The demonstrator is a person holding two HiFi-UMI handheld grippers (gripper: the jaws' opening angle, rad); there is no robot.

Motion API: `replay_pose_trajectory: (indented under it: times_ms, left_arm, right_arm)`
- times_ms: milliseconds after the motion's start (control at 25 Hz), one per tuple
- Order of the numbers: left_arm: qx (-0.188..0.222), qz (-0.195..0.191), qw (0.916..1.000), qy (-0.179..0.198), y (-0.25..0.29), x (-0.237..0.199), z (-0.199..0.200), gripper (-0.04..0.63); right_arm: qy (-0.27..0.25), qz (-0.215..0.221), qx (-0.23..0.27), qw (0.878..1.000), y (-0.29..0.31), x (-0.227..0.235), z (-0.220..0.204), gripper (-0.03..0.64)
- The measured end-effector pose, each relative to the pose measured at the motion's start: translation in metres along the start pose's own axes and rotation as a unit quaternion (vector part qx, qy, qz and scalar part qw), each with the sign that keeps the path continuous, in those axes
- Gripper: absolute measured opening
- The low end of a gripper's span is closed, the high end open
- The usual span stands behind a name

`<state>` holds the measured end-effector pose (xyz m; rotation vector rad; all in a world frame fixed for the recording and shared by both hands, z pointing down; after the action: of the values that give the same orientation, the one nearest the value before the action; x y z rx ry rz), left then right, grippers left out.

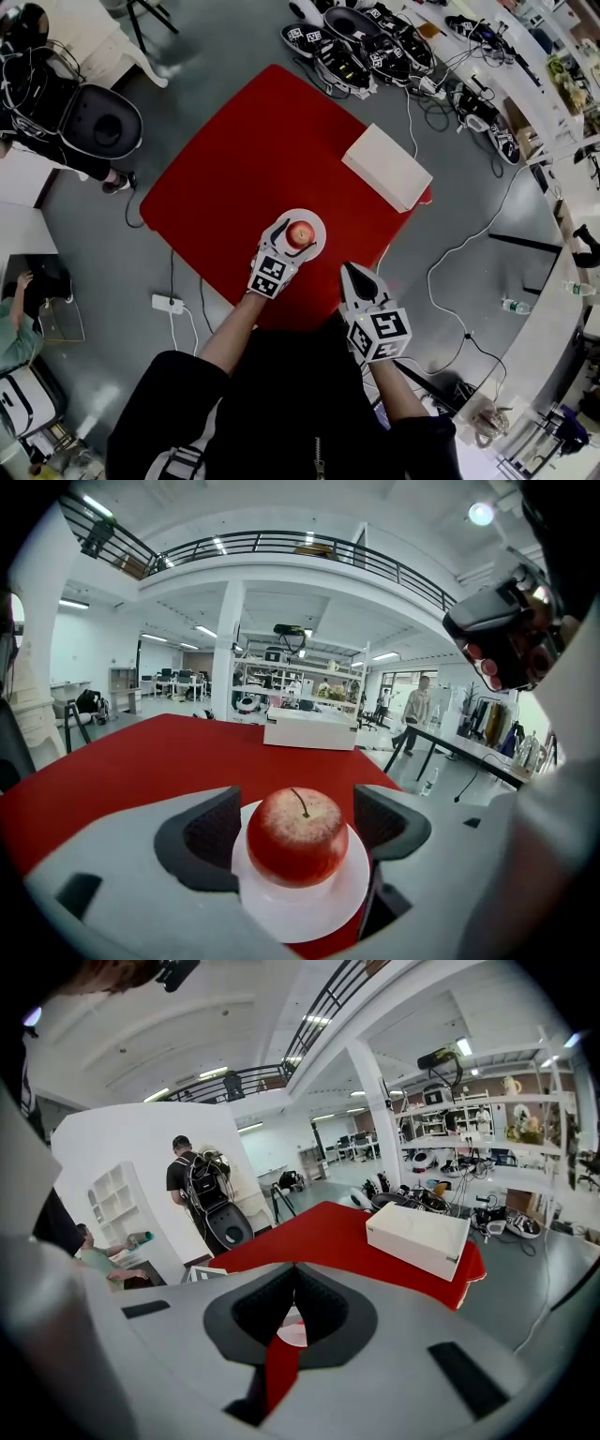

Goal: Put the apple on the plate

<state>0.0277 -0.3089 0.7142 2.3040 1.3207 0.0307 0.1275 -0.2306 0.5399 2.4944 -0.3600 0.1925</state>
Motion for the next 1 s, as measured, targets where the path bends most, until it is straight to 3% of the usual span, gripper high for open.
replay_pose_trajectory:
  times_ms: [200,320,480,560,1000]
  left_arm:
    - [0.02,0.012,0.9996,0.018,-0.026,0.006,0.028,0.349]
    - [0.059,0.026,0.9973,0.036,-0.057,0.012,0.055,0.18]
    - [0.129,0.038,0.99,0.045,-0.103,0.021,0.098,0.018]
    - [0.143,0.038,0.9881,0.043,-0.121,0.031,0.114,0.006]
    - [0.118,0.016,0.9928,0.008,-0.164,0.07,0.137,0.006]
  right_arm:
    - [-0.009,0.006,0.012,1.0,0.0,-0.004,0.006,0.011]
    - [-0.016,0.013,0.021,1.0,0.0,-0.013,0.012,0.011]
    - [-0.026,0.022,0.035,0.999,0.001,-0.027,0.02,0.011]
    - [-0.029,0.025,0.041,0.998,-0.002,-0.033,0.022,0.011]
    - [-0.06,0.032,0.096,0.993,-0.021,-0.061,0.027,0.011]
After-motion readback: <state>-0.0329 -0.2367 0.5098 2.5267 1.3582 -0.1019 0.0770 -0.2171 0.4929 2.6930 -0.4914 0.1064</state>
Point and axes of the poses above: the fingertips, and each gripper's own axes: y forward along the fingers, x to its right, z out of its top, the point moved 3 cm from there along -y, backward along the fingers, and after that the axes turned 9 degrees about -z, right-handed, at the moved point
